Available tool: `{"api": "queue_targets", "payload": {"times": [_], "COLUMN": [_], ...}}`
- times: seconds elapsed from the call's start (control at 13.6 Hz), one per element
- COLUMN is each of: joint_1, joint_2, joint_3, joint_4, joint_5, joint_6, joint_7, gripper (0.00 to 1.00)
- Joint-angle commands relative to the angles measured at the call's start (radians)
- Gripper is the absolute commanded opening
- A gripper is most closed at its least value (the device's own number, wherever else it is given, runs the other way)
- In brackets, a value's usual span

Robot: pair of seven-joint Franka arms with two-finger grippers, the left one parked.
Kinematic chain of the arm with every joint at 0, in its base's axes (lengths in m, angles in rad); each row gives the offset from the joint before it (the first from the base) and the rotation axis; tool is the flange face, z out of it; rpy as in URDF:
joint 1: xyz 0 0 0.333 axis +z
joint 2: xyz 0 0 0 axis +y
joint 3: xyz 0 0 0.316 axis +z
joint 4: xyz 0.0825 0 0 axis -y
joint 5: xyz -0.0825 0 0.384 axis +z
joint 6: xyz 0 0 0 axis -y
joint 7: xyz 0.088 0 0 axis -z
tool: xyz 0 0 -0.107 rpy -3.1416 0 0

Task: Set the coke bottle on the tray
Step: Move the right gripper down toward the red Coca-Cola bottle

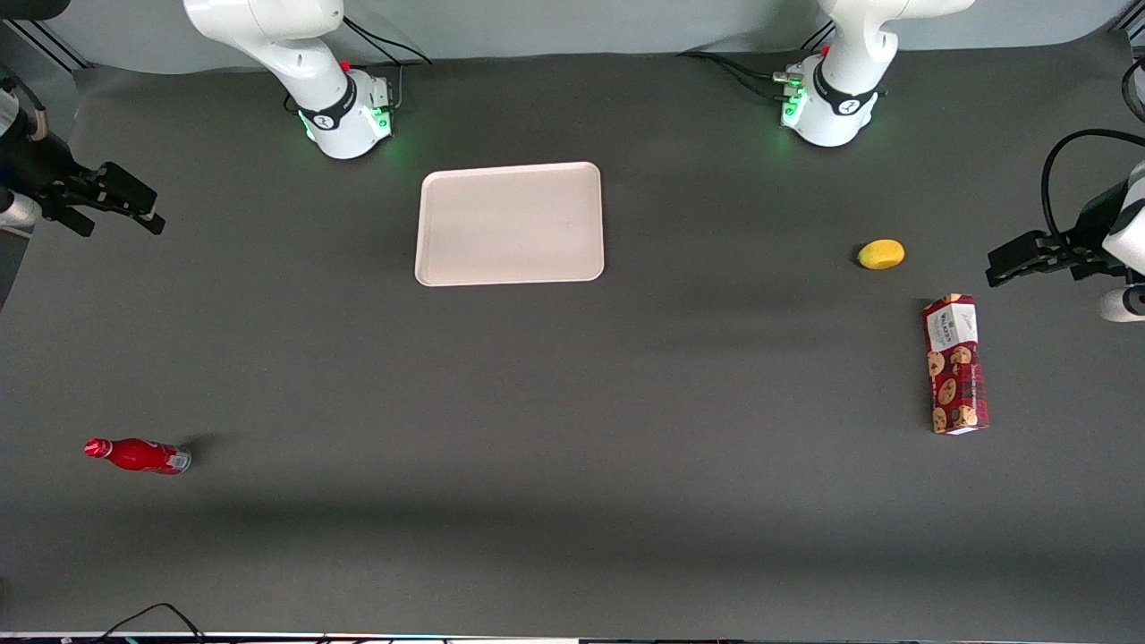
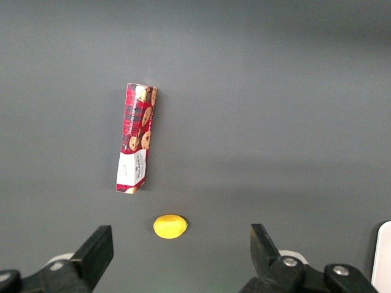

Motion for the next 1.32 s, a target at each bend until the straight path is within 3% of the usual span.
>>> {"api": "queue_targets", "payload": {"times": [0.0,0.22,0.44,0.66,1.1,1.25], "joint_1": [0.005,-0.001,-0.003,-0.006,-0.030,-0.036], "joint_2": [0.037,0.080,0.257,0.518,0.863,0.910], "joint_3": [0.006,-0.006,-0.128,-0.216,-0.341,-0.361], "joint_4": [0.048,0.060,0.155,0.369,0.598,0.620], "joint_5": [-0.012,-0.011,-0.019,-0.005,0.226,0.252], "joint_6": [-0.038,-0.023,0.064,0.123,0.173,0.193], "joint_7": [0.026,-0.009,-0.288,-0.546,-0.831,-0.868], "gripper": [1.00,1.00,1.00,1.00,1.00,1.00]}}
